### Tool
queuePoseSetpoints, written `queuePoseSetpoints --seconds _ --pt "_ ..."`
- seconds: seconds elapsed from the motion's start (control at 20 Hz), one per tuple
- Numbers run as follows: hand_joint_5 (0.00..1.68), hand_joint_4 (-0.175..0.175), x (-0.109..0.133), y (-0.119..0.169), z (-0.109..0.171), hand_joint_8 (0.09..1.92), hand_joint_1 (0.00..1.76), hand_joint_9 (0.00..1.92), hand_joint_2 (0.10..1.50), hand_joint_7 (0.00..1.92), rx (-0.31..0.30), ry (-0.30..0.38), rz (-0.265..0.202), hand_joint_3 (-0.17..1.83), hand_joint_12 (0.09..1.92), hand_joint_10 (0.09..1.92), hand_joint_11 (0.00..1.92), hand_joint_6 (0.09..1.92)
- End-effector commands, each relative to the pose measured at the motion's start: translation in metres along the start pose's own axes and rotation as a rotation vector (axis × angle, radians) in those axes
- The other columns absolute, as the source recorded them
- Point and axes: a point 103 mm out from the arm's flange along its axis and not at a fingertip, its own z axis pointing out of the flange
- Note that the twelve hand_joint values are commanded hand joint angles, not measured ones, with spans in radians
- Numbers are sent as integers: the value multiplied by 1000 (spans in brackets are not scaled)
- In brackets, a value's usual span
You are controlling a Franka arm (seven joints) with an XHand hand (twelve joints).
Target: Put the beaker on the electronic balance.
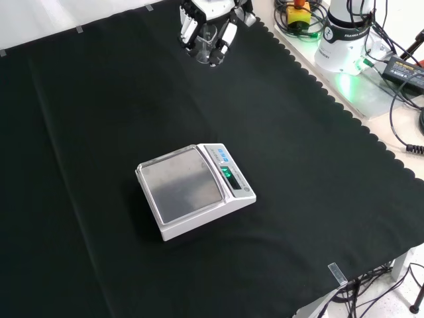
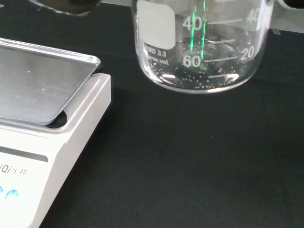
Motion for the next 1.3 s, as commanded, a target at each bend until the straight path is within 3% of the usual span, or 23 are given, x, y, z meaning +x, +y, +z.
queuePoseSetpoints --seconds 0.05,0.1,0.2,0.3,0.35,0.45,0.9,1.05,1.3 --pt "979 -62 -24 -21 -12 796 1101 1846 1122 1492 -68 122 4 -4 678 423 1669 1016" --pt "979 -62 -21 -20 -10 795 1101 1846 1122 1492 -54 93 -10 -4 678 423 1669 1016" --pt "979 -62 -10 -12 -5 795 1101 1846 1122 1493 -4 32 52 -4 678 423 1669 1015" --pt "980 -62 5 -4 0 795 1101 1846 1122 1493 6 9 68 -4 677 423 1669 1015" --pt "980 -62 -35 -21 2 795 1101 1847 1122 1493 -5 27 99 -4 677 423 1669 1015" --pt "980 -62 -45 -23 4 794 1101 1847 1122 1494 4 23 108 -4 677 423 1670 1014" --pt "981 -63 50 43 1 793 1102 1847 1121 1497 18 64 109 -4 675 423 1671 1013" --pt "981 -63 60 55 1 793 1102 1847 1121 1498 9 86 86 -4 675 423 1672 1012" --pt "982 -64 63 84 1 793 1103 1848 1121 1500 -12 141 -26 -4 674 423 1673 1011"
